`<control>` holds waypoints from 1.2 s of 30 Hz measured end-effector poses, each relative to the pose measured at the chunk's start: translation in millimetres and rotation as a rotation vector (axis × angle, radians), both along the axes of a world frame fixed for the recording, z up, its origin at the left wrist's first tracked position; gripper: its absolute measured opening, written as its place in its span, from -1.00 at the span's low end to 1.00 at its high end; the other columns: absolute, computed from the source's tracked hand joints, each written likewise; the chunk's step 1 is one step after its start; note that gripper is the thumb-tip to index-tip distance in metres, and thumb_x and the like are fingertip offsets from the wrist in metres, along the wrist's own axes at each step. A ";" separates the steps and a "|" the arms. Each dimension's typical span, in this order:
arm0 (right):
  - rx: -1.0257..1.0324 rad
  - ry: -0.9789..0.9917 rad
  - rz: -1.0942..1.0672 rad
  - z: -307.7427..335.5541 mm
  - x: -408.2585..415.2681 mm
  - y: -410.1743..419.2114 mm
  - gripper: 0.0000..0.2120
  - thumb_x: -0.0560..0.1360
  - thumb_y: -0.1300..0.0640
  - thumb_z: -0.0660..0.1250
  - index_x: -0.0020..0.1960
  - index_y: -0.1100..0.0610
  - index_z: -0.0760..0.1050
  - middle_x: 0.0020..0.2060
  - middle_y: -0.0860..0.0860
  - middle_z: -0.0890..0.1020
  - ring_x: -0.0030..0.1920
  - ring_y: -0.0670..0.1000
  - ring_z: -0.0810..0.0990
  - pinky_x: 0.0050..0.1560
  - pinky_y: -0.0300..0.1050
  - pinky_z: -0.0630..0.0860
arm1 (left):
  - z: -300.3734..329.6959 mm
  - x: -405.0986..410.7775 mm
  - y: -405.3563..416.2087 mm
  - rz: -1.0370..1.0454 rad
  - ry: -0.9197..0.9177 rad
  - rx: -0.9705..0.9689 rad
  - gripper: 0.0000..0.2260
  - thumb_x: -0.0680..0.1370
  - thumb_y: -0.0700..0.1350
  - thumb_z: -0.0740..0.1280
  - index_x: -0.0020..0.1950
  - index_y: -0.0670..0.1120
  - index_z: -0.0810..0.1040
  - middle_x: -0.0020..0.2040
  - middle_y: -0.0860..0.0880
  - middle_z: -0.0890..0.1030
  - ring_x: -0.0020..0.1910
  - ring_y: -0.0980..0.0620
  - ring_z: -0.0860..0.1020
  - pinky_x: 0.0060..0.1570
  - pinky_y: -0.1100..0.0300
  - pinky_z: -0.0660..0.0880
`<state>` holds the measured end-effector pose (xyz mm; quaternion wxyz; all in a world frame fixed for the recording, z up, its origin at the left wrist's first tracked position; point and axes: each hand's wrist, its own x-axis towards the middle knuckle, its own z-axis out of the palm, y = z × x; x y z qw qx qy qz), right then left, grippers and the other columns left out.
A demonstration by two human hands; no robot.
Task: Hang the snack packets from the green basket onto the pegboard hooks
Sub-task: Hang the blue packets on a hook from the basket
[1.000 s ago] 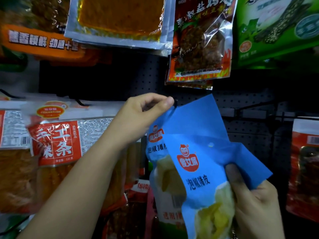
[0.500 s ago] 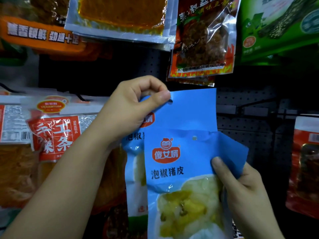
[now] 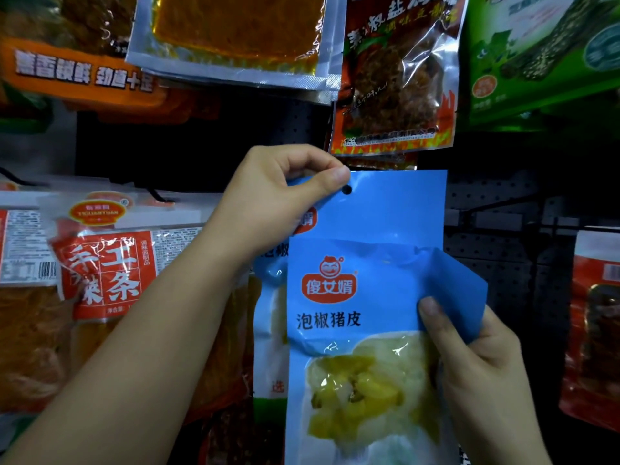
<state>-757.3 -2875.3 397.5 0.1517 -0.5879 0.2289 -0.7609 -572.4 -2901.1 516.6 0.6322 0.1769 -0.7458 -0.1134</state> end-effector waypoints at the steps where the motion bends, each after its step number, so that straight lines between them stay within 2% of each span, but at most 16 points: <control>1: 0.002 -0.014 0.008 0.8 0.0 -0.1 -0.78 0.39 0.03 0.32 -0.02 -0.17 0.65 -0.15 -0.18 0.72 -0.13 -0.24 0.66 -0.19 -0.40 0.54 | 1.3 -0.3 -0.3 -0.005 -0.003 0.010 -0.80 0.49 -0.08 0.39 -0.32 0.12 0.62 -0.36 0.16 0.65 -0.34 0.24 0.61 -0.37 0.39 0.47; 8: 0.079 -0.034 0.024 -3.9 -1.1 -7.8 -0.79 0.34 0.01 0.32 -0.08 -0.15 0.66 -0.22 -0.13 0.72 -0.22 -0.22 0.66 -0.27 -0.38 0.54 | -0.4 -3.9 -17.4 -0.061 -0.005 0.157 -0.80 0.48 -0.12 0.40 -0.35 0.06 0.64 -0.38 0.06 0.67 -0.37 0.17 0.63 -0.39 0.33 0.51; 13: 0.157 -0.056 0.019 -11.0 -3.0 -24.2 -0.80 0.37 0.00 0.32 -0.04 -0.10 0.65 -0.22 -0.07 0.73 -0.24 -0.16 0.66 -0.31 -0.33 0.55 | -12.2 -9.6 -37.1 -0.007 0.046 0.214 -0.87 0.46 -0.06 0.42 -0.30 0.07 0.64 -0.33 0.07 0.67 -0.30 0.13 0.64 -0.28 0.24 0.58; 15: 0.163 -0.034 -0.005 -10.4 -3.4 -31.7 -0.83 0.45 0.06 0.32 -0.03 -0.13 0.63 -0.22 -0.10 0.73 -0.24 -0.18 0.66 -0.30 -0.34 0.54 | -17.0 -10.6 -43.1 0.019 0.104 0.166 -0.95 0.45 -0.05 0.44 -0.20 0.10 0.63 -0.26 0.09 0.66 -0.30 0.18 0.62 -0.28 0.31 0.57; 17: 0.161 -0.010 -0.023 -8.8 -4.0 -40.1 -0.77 0.53 0.16 0.29 -0.04 -0.15 0.62 -0.23 -0.13 0.72 -0.27 -0.21 0.65 -0.34 -0.38 0.51 | -24.7 -9.5 -50.4 0.014 0.173 0.175 -0.82 0.44 -0.07 0.44 -0.02 0.15 0.55 -0.09 0.10 0.60 -0.29 0.26 0.58 -0.31 0.40 0.51; 19: 0.168 0.013 -0.048 -6.7 -4.7 -48.9 -0.73 0.56 0.20 0.27 -0.08 -0.13 0.63 -0.25 -0.16 0.71 -0.28 -0.23 0.64 -0.34 -0.39 0.49 | -35.8 -9.2 -57.2 -0.067 0.284 0.301 -0.66 0.43 -0.11 0.45 0.15 0.11 0.46 0.01 0.07 0.59 -0.23 0.25 0.62 -0.29 0.36 0.53; 21: 0.177 0.024 -0.063 -4.8 -6.0 -58.0 -0.73 0.57 0.23 0.25 -0.11 -0.10 0.62 -0.25 -0.17 0.71 -0.28 -0.23 0.64 -0.34 -0.39 0.49 | -46.4 -13.0 -62.6 -0.156 0.375 0.449 -0.61 0.43 -0.14 0.44 0.21 -0.01 0.43 0.00 0.01 0.65 -0.16 0.11 0.67 -0.27 0.23 0.59; 23: 0.200 0.037 -0.067 -2.1 -7.4 -66.5 -0.73 0.58 0.23 0.24 -0.11 -0.10 0.59 -0.24 -0.16 0.71 -0.27 -0.20 0.66 -0.34 -0.36 0.51 | -51.6 -19.1 -70.1 -0.175 0.411 0.536 -0.66 0.45 -0.14 0.42 0.19 -0.12 0.46 0.01 -0.10 0.67 -0.11 -0.01 0.68 -0.18 0.14 0.62; 26: 0.239 0.054 -0.085 2.1 -11.6 -80.7 -0.77 0.58 0.21 0.24 -0.09 -0.07 0.57 -0.23 -0.14 0.71 -0.24 -0.15 0.67 -0.30 -0.30 0.54 | -49.5 -28.1 -86.7 -0.152 0.467 0.557 -0.70 0.46 -0.17 0.42 0.15 -0.21 0.50 0.00 -0.15 0.68 -0.10 -0.05 0.67 -0.12 0.10 0.63; 29: 0.289 0.086 -0.126 6.1 -15.0 -98.4 -0.81 0.59 0.18 0.23 -0.08 -0.05 0.55 -0.21 -0.06 0.70 -0.19 -0.06 0.67 -0.20 -0.18 0.56 | -44.9 -37.1 -107.8 -0.045 0.502 0.522 -0.78 0.45 -0.19 0.44 0.04 -0.13 0.49 -0.04 -0.11 0.67 -0.13 -0.05 0.66 -0.11 0.07 0.62; 33: 0.305 0.129 -0.191 10.3 -17.2 -125.3 -0.84 0.59 0.19 0.23 -0.06 -0.05 0.51 -0.23 -0.06 0.65 -0.22 -0.07 0.60 -0.23 -0.21 0.48 | -43.1 -45.4 -139.2 0.136 0.475 0.482 -0.77 0.43 -0.12 0.47 -0.14 0.04 0.41 -0.10 -0.02 0.63 -0.12 -0.05 0.64 -0.11 0.04 0.60; 34: 0.307 0.147 -0.215 10.9 -18.6 -132.0 -0.85 0.59 0.18 0.22 -0.05 -0.05 0.49 -0.24 -0.07 0.63 -0.22 -0.08 0.58 -0.22 -0.21 0.46 | -43.1 -46.9 -146.4 0.180 0.460 0.469 -0.76 0.43 -0.10 0.47 -0.14 0.04 0.40 -0.09 -0.02 0.63 -0.13 -0.03 0.63 -0.13 0.06 0.59; 36: 0.314 0.187 -0.262 11.5 -21.0 -145.2 -0.88 0.59 0.17 0.22 -0.05 -0.02 0.47 -0.30 -0.09 0.57 -0.29 -0.14 0.51 -0.32 -0.36 0.39 | -43.3 -50.0 -158.9 0.235 0.433 0.421 -0.75 0.44 -0.09 0.46 -0.08 0.01 0.38 -0.11 0.00 0.60 -0.16 0.01 0.61 -0.19 0.13 0.57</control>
